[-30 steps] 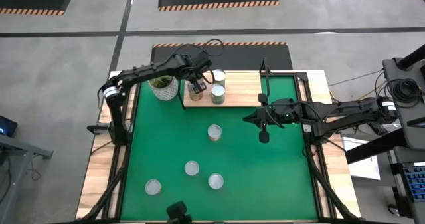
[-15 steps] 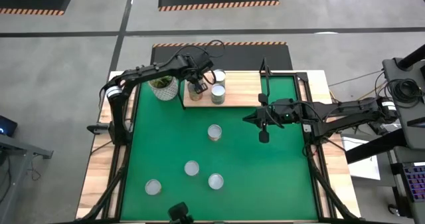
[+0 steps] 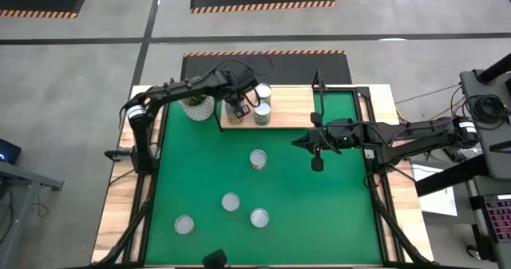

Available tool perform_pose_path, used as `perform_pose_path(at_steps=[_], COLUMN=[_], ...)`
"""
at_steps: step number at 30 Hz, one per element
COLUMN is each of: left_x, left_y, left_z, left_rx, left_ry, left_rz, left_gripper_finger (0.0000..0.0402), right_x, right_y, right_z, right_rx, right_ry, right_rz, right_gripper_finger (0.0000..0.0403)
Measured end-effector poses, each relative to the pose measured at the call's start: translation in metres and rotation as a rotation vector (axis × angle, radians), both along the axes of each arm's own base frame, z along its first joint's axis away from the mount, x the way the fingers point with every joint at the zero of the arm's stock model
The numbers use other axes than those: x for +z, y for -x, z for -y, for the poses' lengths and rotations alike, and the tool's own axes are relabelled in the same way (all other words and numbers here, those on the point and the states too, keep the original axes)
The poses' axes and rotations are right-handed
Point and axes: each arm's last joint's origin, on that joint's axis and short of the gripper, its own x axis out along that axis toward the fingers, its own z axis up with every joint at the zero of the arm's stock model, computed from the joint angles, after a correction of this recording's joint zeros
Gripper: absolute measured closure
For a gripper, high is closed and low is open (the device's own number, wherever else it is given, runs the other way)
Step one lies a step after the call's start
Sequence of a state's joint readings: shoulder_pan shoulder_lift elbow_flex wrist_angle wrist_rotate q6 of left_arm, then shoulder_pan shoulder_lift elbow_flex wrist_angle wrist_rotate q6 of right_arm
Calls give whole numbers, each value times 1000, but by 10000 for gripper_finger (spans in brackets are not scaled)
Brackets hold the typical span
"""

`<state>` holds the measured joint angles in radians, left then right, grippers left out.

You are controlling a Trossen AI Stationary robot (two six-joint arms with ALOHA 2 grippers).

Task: Pick and place cans onto a shelf
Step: Adjust the canned goods on the shelf

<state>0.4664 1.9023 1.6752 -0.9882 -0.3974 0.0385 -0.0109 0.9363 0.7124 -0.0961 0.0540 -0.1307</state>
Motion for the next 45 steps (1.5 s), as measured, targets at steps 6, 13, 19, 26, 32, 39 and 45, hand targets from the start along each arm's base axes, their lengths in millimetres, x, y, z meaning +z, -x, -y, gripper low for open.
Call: perform_pose_path(at_steps=[6,13,19,26,32,39,45], left_x=[-1,-1,6,13,23,22,17], left_y=[2,2,-1,-3,-4,-3,-5], left_z=[3,3,1,0,-3,-10,-9], left_rx=[12,14,10,6,4,33,28], left_ry=[20,15,-11,-28,-55,-94,-83], left_rz=[-19,-18,6,33,57,46,26], left_gripper_finger=[402,402,402,402,402,402,402], right_x=[0,0,0,0,0,0,0], right_y=[0,0,0,0,0,0,0], right_z=[0,0,0,0,0,0,0], right_rx=[0,0,0,0,0,0,0], right_ry=[0,0,0,0,0,0,0], right_rz=[0,0,0,-1,-1,-3,-4], right_gripper_finger=[394,394,394,394,394,394,394])
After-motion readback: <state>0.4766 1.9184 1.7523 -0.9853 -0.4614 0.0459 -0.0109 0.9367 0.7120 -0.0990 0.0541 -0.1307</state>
